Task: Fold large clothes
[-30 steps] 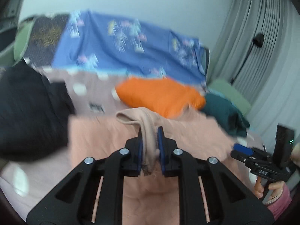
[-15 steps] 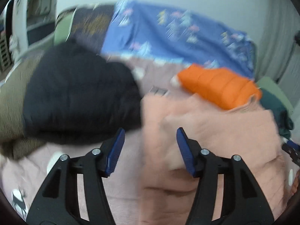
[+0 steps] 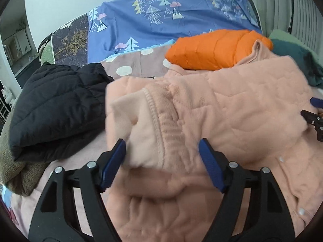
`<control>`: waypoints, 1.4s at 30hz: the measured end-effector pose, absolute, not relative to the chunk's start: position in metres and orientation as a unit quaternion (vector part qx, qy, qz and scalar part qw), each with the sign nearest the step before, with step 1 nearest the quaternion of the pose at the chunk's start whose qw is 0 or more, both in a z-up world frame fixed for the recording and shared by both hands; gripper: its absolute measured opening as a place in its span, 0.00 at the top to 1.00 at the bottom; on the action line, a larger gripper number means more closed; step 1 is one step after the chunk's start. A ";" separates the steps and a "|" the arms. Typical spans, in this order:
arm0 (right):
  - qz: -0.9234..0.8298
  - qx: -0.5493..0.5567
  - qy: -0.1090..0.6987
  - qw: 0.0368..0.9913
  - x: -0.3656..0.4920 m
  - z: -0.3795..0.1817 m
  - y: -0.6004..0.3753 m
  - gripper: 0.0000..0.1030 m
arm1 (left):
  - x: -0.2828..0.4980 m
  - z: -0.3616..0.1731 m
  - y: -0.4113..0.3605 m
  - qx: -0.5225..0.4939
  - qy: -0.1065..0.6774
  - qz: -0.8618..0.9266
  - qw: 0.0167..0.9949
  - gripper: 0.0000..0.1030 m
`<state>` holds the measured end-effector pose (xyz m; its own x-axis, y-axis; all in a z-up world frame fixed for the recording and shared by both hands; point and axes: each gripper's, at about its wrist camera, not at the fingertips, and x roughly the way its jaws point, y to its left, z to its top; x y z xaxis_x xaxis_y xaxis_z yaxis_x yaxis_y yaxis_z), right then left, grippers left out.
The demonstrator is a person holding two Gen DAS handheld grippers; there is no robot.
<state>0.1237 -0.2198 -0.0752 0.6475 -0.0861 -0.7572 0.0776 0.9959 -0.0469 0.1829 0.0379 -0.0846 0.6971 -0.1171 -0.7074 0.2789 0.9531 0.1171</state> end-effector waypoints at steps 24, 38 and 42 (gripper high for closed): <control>-0.036 0.162 0.453 0.876 -0.085 -0.081 -0.294 0.29 | 0.035 -0.053 0.114 0.082 0.388 -0.118 0.910 0.19; 0.088 0.240 0.438 0.862 -0.179 -0.096 -0.284 0.35 | -0.068 -0.113 0.182 -0.058 0.447 -0.284 0.846 0.20; 0.123 0.266 0.428 0.855 -0.202 -0.101 -0.282 0.35 | -0.092 -0.114 0.183 -0.081 0.448 -0.311 0.834 0.20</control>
<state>-0.2015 -0.2821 -0.1006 0.6032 0.4376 -0.6668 0.0173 0.8287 0.5594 -0.0919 0.1829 -0.1139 0.4049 -0.5910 -0.6977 0.4463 0.7937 -0.4134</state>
